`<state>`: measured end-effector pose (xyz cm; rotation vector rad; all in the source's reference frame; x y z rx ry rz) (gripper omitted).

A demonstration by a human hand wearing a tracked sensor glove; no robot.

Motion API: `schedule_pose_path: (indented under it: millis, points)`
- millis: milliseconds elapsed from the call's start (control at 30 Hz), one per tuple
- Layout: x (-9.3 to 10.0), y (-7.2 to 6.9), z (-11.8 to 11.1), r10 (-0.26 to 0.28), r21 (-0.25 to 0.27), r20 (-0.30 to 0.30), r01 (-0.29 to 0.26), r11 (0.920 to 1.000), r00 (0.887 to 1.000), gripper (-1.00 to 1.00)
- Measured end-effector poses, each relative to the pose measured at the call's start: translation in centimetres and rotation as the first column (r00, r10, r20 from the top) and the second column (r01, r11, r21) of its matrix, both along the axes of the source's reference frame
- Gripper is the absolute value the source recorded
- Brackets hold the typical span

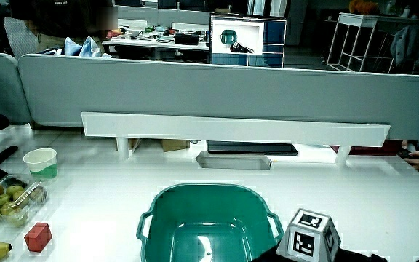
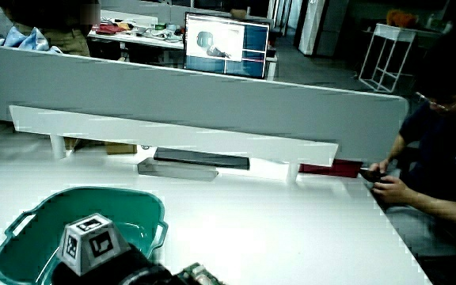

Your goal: Pick apple from desk

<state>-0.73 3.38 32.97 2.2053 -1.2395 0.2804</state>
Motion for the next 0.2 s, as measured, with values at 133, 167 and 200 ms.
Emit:
schedule_pose_path:
  millis: [133,167,200]
  points:
    - [-0.3,-1.1,-1.0,0.016,0.035,0.006,-0.016,0.9993,1.000,1.00]
    - [-0.5,-1.4,-1.0,0.020,0.028,0.004,-0.020,0.9994,1.000,1.00]
    - [-0.7,-1.7,-1.0,0.024,0.021,0.001,-0.024,0.9995,1.000,1.00]
